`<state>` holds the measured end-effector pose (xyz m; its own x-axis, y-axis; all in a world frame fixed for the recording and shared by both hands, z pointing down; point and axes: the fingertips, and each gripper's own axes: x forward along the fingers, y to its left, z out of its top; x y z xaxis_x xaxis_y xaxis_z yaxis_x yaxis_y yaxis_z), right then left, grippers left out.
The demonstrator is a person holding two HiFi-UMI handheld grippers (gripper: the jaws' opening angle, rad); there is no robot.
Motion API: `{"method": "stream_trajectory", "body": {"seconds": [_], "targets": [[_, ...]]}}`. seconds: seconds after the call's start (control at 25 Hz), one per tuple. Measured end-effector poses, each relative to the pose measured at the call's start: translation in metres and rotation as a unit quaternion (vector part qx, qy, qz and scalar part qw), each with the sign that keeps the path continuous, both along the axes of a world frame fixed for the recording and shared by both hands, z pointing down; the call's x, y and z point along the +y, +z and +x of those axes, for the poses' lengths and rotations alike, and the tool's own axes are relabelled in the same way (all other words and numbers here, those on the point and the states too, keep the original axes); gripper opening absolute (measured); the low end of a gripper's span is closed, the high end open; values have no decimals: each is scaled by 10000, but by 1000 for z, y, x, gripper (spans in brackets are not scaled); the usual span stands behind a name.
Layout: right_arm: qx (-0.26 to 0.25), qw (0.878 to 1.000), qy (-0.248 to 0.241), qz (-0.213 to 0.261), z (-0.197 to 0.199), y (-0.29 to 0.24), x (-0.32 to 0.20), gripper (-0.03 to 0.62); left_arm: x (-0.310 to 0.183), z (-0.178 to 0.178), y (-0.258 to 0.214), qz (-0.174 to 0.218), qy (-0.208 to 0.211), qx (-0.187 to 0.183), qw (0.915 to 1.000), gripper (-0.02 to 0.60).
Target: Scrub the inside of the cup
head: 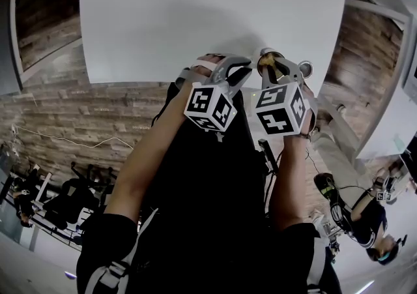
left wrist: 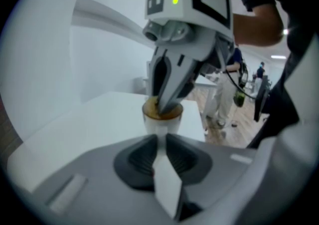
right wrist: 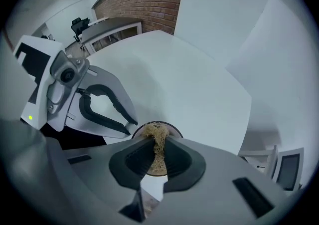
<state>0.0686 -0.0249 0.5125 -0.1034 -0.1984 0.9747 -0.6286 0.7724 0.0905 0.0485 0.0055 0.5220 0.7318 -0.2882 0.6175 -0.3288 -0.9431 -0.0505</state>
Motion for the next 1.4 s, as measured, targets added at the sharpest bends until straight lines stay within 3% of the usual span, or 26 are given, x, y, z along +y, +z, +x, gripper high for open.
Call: {"method": "stream_trajectory", "body": {"seconds": [0.28, 0.92, 1.12, 1.4], "targets": [[-727, 9962, 472, 12, 2, -17, 2, 37, -1, 0, 0, -32, -123, -1, 9999, 58], [-1512, 9804, 1128, 571, 22, -57, 5, 37, -1, 4, 5, -150, -403, 54, 9991, 60], [-2004, 9601, 1619, 1084, 36, -79, 2, 37, -4, 1, 7, -337, -597, 172, 9975, 69], [-3178, 9014, 2344, 1775, 51, -114, 7, 37, -10, -11, 8, -513, -937, 322, 9938, 111]]}}
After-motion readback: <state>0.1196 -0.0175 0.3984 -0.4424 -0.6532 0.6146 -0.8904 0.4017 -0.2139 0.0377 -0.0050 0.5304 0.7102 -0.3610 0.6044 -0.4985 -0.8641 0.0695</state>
